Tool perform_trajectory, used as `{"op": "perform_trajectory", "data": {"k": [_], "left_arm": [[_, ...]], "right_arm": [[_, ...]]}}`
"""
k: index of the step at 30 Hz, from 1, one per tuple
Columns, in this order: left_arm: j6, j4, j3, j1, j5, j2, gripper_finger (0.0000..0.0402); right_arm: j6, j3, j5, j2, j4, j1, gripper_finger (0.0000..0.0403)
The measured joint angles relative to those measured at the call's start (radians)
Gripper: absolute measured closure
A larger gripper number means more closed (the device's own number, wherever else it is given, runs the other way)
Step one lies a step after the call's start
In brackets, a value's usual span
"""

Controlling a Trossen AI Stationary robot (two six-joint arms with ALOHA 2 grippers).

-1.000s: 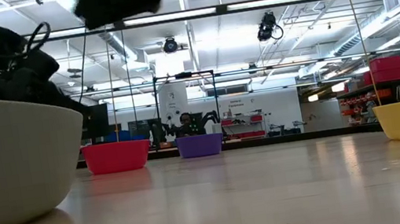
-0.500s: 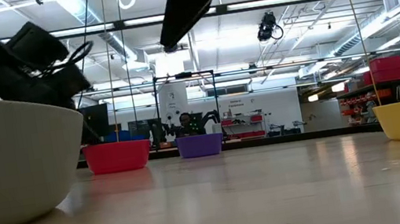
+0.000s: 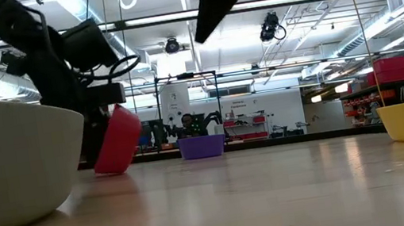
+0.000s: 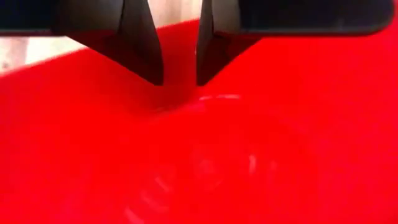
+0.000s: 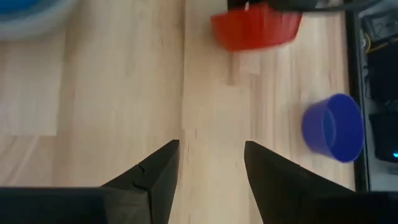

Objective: Nest bowls inside each other
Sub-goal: Stack the red bowl on top of the light blue bowl

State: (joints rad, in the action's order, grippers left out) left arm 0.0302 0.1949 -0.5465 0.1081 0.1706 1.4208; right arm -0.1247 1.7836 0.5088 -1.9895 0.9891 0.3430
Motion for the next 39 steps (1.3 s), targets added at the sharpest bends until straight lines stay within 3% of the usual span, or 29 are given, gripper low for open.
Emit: {"op": "perform_trajectory", "data": {"k": [8, 13, 21, 30, 39], "left_arm": [[0.041, 0.159, -0.132, -0.026, 0.068, -0.099, 0.0252], [0.078, 0.161, -0.136, -0.032, -0.007, -0.137, 0.0223], [0.142, 0.126, -0.136, -0.036, -0.027, -0.038, 0.0218], [0.229, -0.028, -0.136, -0.058, -0.014, 0.106, 0.0227], [0.239, -0.032, -0.166, -0.122, 0.079, 0.098, 0.0231]], "right_arm": [[-0.019, -0.002, 0.043, 0.031, 0.024, 0.026, 0.019], [-0.04, -0.002, 0.066, 0.032, 0.061, 0.04, 0.0189], [-0.127, -0.092, 0.093, 0.074, 0.076, 0.064, 0.0195], [-0.202, -0.241, 0.12, 0.164, 0.0, 0.092, 0.0196], [-0.235, -0.292, 0.146, 0.201, -0.022, 0.113, 0.0197]]}}
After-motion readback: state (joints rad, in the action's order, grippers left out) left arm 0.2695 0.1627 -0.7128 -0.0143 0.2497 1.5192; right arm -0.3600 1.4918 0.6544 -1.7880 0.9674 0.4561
